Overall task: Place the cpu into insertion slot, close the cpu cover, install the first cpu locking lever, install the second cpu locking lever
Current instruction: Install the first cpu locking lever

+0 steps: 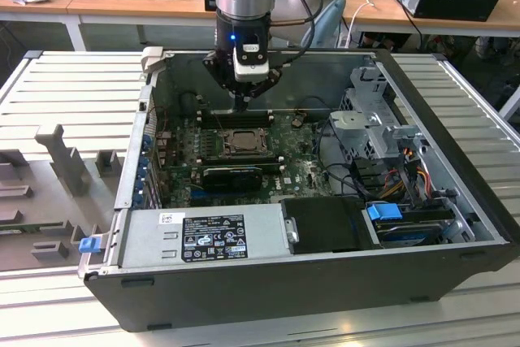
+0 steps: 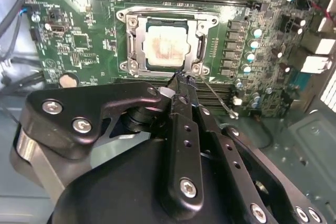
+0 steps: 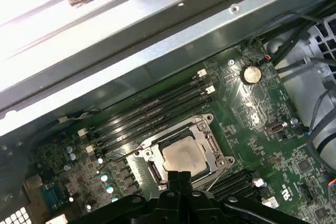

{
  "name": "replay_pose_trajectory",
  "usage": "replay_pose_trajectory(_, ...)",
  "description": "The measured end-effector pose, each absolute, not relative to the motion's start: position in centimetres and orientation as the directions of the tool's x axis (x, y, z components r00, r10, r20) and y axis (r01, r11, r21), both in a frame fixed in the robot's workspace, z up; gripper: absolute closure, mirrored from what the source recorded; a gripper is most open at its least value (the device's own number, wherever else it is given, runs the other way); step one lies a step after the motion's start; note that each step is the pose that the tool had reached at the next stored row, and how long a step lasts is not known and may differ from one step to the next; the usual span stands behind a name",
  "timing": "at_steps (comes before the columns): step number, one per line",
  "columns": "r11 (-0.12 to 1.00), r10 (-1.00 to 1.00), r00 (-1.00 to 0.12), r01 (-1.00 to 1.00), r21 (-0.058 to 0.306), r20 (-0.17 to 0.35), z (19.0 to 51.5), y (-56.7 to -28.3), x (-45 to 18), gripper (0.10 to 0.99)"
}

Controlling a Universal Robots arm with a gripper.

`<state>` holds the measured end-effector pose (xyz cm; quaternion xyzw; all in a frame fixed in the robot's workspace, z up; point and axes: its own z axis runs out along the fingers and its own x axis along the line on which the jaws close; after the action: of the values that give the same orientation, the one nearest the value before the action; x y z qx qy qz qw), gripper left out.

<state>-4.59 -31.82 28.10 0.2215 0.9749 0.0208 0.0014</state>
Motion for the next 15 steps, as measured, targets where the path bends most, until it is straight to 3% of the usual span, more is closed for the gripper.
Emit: replay_pose_trajectory(15, 0.971, 0.235, -0.972, 0.235, 0.041, 0.006, 28.10, -31.82, -4.59, 0.980)
